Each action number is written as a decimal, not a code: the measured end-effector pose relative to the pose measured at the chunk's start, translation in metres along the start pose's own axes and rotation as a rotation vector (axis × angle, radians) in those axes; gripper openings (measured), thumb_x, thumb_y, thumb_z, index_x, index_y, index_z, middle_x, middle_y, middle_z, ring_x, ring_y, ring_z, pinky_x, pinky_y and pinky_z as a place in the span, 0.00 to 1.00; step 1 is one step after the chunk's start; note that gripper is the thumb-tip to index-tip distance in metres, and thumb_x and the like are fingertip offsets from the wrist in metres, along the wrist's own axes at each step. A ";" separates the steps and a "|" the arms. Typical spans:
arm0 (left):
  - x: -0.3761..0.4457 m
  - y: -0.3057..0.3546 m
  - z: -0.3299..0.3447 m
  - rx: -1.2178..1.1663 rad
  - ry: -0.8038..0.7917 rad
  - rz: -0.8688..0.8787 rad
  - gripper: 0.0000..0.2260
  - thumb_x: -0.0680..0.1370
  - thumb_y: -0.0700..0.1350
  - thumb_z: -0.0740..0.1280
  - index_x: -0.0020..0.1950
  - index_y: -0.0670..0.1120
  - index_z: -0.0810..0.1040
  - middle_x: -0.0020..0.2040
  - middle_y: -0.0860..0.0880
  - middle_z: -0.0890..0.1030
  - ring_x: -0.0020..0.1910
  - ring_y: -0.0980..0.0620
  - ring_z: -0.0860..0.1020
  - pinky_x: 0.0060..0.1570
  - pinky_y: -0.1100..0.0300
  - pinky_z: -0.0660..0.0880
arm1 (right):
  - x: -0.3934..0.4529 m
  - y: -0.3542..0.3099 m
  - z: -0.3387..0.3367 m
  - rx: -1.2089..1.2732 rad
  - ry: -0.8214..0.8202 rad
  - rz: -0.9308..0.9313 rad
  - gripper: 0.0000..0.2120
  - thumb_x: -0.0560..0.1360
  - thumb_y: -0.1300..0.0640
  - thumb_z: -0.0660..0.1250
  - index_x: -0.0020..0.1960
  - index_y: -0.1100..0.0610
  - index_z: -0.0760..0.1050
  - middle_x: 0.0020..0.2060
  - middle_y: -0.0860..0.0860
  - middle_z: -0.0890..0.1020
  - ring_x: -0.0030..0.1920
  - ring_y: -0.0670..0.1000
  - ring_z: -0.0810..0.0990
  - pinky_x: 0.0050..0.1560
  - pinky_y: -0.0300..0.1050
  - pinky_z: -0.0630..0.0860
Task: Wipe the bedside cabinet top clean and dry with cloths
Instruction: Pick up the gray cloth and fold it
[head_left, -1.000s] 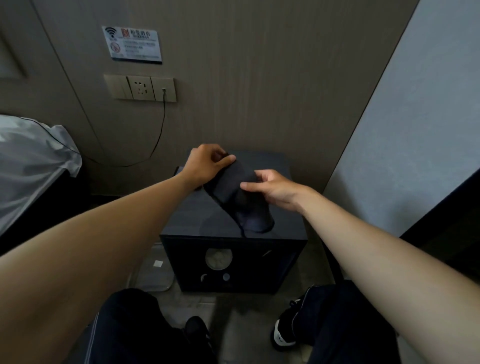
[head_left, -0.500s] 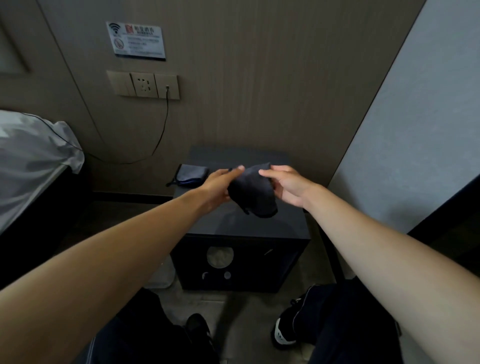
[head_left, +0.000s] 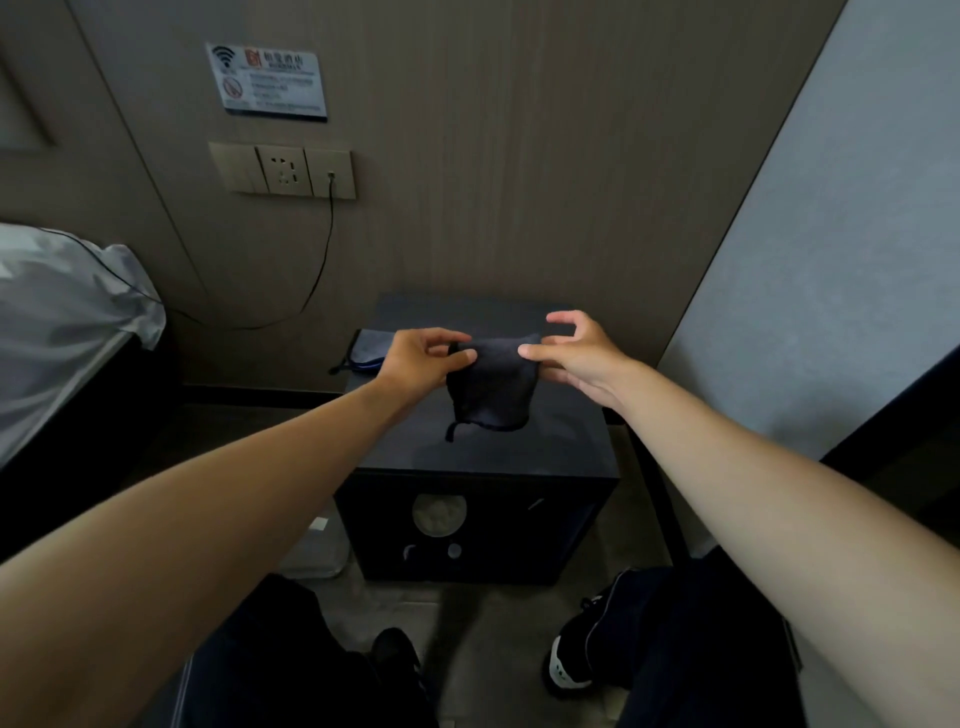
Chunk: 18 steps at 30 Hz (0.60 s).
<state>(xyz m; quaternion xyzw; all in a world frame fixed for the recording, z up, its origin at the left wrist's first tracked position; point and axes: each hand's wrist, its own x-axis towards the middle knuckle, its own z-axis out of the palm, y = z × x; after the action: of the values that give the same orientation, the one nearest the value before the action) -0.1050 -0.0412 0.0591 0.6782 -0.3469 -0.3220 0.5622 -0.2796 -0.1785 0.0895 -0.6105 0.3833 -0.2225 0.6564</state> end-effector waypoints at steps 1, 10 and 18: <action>0.001 0.000 -0.001 0.016 0.007 0.009 0.11 0.73 0.41 0.76 0.54 0.47 0.83 0.49 0.43 0.84 0.51 0.48 0.84 0.52 0.54 0.81 | 0.000 0.000 -0.002 -0.029 -0.035 -0.026 0.30 0.68 0.69 0.77 0.65 0.54 0.70 0.52 0.59 0.82 0.50 0.53 0.85 0.42 0.43 0.81; 0.005 -0.002 -0.003 0.531 -0.101 0.202 0.10 0.69 0.44 0.79 0.49 0.46 0.84 0.40 0.48 0.84 0.37 0.57 0.79 0.38 0.71 0.73 | 0.012 0.009 -0.009 -0.770 0.011 -0.338 0.09 0.70 0.63 0.77 0.47 0.51 0.84 0.38 0.46 0.83 0.38 0.45 0.81 0.46 0.42 0.79; 0.029 -0.004 0.009 0.466 -0.138 0.034 0.10 0.80 0.48 0.67 0.56 0.42 0.75 0.49 0.46 0.80 0.50 0.49 0.78 0.51 0.56 0.72 | 0.029 0.024 -0.012 -0.611 0.020 -0.146 0.07 0.79 0.52 0.66 0.51 0.54 0.79 0.46 0.50 0.81 0.49 0.50 0.78 0.50 0.47 0.73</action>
<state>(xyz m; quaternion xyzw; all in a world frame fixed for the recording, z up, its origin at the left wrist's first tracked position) -0.0960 -0.0698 0.0528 0.7601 -0.4608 -0.2692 0.3708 -0.2753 -0.2045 0.0598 -0.8033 0.3940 -0.1494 0.4209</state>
